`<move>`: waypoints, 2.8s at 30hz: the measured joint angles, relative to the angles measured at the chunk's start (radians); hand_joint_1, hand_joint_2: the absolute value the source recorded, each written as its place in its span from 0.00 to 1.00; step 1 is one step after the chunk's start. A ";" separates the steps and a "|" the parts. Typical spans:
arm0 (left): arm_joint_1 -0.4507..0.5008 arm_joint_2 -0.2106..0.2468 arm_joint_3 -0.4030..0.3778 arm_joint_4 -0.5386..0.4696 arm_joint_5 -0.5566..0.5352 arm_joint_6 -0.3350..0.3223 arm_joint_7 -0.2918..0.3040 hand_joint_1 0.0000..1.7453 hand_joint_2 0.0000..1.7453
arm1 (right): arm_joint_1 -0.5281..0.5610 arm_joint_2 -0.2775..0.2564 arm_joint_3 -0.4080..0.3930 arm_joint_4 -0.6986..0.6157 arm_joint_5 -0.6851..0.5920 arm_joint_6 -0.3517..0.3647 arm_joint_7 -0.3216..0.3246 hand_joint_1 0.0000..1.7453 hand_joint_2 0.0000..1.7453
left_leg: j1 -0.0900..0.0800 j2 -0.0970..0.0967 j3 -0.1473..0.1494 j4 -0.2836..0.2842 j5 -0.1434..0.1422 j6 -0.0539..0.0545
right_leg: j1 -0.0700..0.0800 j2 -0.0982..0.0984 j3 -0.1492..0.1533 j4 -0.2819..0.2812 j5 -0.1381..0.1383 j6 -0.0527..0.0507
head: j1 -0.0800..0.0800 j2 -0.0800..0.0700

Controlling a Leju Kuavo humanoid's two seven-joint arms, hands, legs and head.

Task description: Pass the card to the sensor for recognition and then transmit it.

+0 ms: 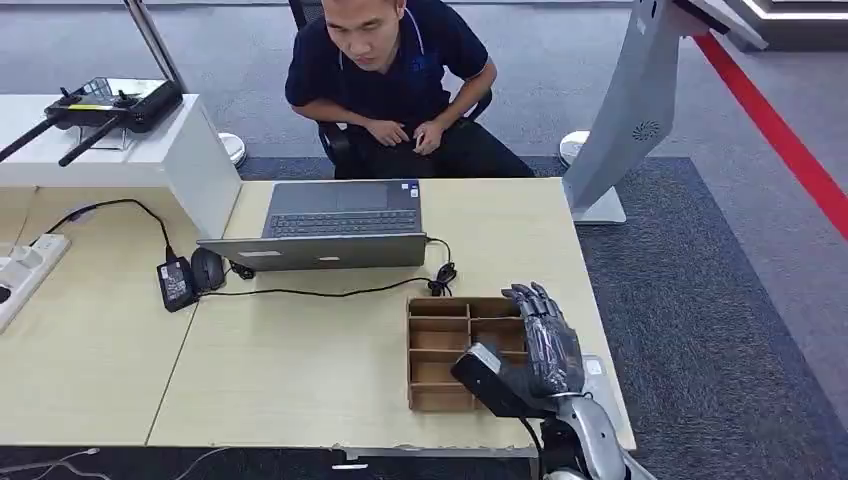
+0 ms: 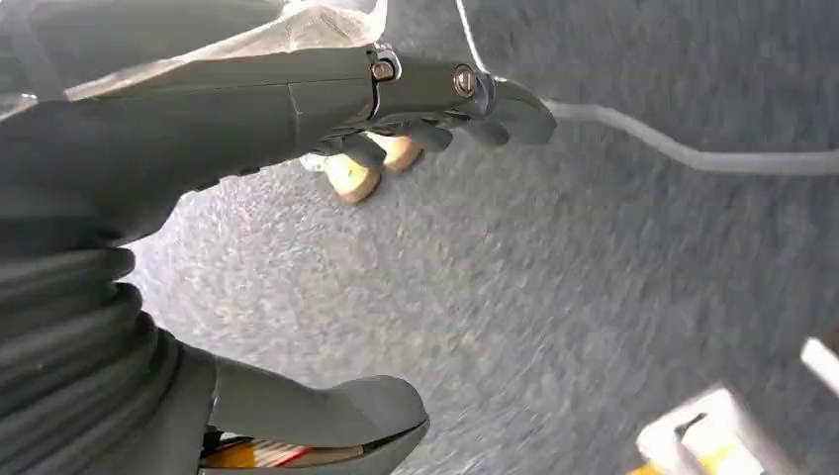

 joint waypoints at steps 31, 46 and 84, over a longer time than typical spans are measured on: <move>0.001 -0.015 -0.186 0.000 0.017 -0.011 -0.005 0.00 1.00 | -0.006 -0.001 0.000 0.025 0.007 -0.003 0.003 0.24 1.00 | 0.001 -0.001 -0.001 0.000 0.000 0.000 | 0.001 -0.001 0.000 0.000 0.000 0.000 | 0.000 0.000; 0.001 -0.015 -0.197 0.001 0.018 -0.010 -0.005 0.00 1.00 | -0.015 0.006 0.000 0.027 0.007 -0.003 0.003 0.22 1.00 | 0.001 -0.001 -0.001 0.000 0.000 0.000 | 0.001 -0.001 0.000 0.000 0.000 0.000 | 0.000 0.000; 0.000 -0.016 -0.199 0.002 0.008 -0.012 -0.005 0.00 1.00 | -0.034 0.051 0.008 0.126 0.011 -0.039 -0.012 0.21 1.00 | 0.001 -0.001 -0.001 0.000 0.000 0.000 | 0.001 -0.001 0.000 0.000 0.000 0.000 | 0.000 0.000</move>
